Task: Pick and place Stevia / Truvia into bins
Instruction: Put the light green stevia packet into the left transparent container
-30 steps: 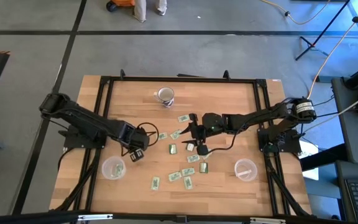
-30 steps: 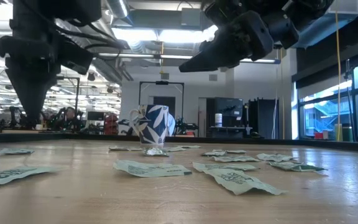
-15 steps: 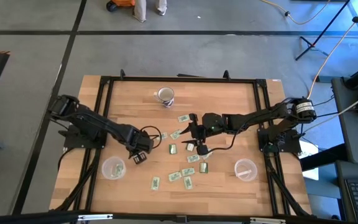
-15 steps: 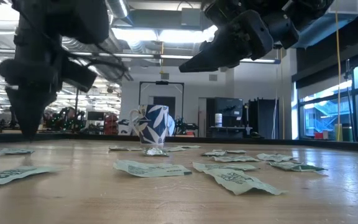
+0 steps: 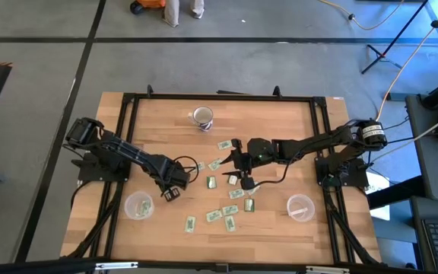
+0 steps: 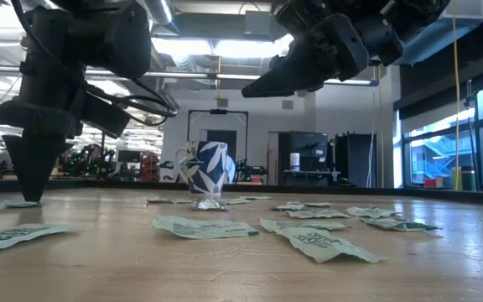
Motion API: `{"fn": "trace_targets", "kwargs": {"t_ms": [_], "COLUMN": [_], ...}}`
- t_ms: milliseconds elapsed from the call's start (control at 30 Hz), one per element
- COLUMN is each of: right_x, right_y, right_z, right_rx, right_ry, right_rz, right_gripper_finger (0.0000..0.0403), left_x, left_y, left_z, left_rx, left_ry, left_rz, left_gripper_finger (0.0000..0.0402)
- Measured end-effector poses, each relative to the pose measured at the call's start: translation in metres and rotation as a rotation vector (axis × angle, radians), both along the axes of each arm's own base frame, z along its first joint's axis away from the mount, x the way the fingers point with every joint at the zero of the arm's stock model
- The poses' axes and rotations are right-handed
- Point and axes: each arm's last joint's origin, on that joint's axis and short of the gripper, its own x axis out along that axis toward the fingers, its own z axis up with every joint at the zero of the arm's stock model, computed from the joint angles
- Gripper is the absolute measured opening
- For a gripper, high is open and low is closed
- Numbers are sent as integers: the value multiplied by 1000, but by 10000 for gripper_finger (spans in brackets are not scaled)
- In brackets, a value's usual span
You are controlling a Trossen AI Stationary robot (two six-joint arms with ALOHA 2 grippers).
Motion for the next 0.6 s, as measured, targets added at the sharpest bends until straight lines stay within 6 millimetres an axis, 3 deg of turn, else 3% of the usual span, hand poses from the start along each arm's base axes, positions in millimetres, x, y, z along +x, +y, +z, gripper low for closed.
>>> {"fn": "trace_targets", "kwargs": {"t_ms": [233, 600], "right_x": [0, -26], "right_y": [0, -2], "right_z": [0, 12], "right_rx": [1, 54], "right_ry": [1, 173], "right_rz": [-12, -101], "right_gripper_finger": [184, 184], "left_x": [0, 3], "left_y": [-1, -2], "left_z": [0, 4], "left_rx": [-25, -43], "left_ry": [0, -12], "left_rz": [-16, -34], "left_gripper_finger": [5, 7]}}
